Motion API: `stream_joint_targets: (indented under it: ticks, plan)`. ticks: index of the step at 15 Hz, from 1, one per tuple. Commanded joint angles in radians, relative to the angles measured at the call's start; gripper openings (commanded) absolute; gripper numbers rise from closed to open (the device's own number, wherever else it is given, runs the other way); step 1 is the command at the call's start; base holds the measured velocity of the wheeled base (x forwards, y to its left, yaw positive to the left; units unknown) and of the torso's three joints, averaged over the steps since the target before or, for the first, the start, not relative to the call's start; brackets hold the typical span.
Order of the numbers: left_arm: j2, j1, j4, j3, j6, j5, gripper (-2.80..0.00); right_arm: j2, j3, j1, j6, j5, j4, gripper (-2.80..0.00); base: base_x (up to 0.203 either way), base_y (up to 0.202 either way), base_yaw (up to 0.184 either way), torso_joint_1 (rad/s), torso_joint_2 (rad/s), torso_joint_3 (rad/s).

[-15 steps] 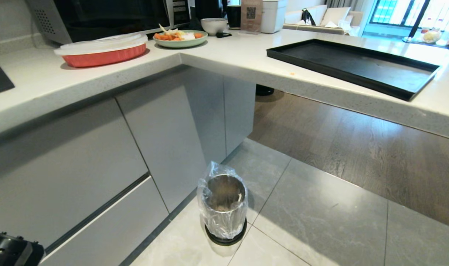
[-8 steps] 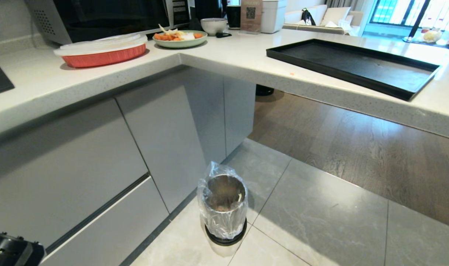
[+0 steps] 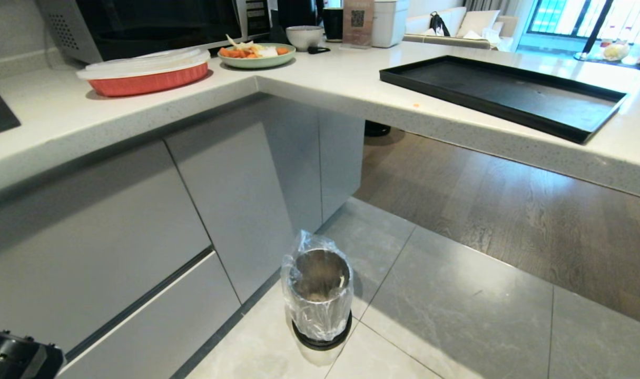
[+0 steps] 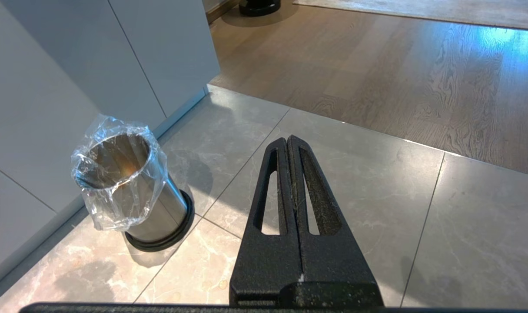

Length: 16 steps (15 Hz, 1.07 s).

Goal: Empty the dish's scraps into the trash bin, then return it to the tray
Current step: Move the bowl over the trash can

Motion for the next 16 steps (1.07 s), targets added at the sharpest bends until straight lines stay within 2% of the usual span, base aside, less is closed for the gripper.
stream_joint_targets:
  ticks: [1,6,10,16]
  plan:
    - [0.000,0.000,0.001,-0.003,-0.003,0.001,-2.80,0.000,0.000,0.000,0.001,0.000,0.000,-2.80,0.000,0.000,0.000,0.000,0.00,0.000]
    - [0.000,-0.005,0.001,-0.003,0.000,0.000,-2.80,0.000,0.000,0.000,0.001,0.000,0.000,-2.80,0.000,0.000,0.000,0.000,0.00,0.000]
    - [0.000,-0.056,0.003,0.004,-0.002,0.003,-2.80,0.000,0.000,0.000,0.001,0.000,0.000,-2.80,0.000,0.000,0.000,0.000,0.00,0.000]
    - [0.000,-0.060,0.003,0.004,-0.002,0.000,-2.80,0.000,0.000,0.000,-0.001,0.000,0.000,-2.80,0.000,0.000,0.000,0.002,0.00,-0.021]
